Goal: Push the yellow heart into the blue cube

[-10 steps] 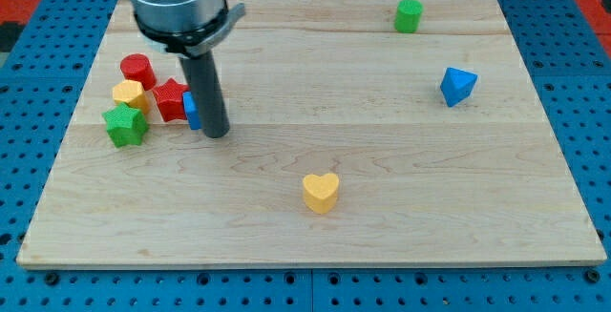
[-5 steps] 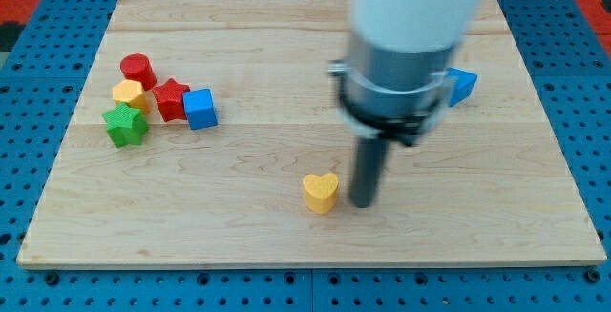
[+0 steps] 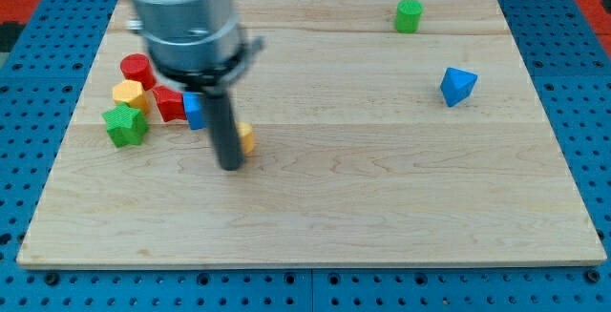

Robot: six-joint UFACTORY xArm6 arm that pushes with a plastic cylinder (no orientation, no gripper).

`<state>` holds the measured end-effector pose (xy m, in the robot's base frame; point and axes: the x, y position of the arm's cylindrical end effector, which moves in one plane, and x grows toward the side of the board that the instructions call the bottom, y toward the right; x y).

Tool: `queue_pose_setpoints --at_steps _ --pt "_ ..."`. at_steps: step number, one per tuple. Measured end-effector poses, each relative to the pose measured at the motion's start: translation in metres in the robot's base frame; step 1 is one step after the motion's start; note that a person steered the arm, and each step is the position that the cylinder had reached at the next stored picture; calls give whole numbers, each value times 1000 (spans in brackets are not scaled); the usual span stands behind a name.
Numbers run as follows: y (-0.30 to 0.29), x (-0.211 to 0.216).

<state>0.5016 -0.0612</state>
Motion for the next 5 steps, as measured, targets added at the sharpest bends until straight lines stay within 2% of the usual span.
queue_pose_setpoints --at_steps 1,3,4,5 --pt "38 -1" --pt "-71 -25" --pt "-30 -29" --pt "55 -27"
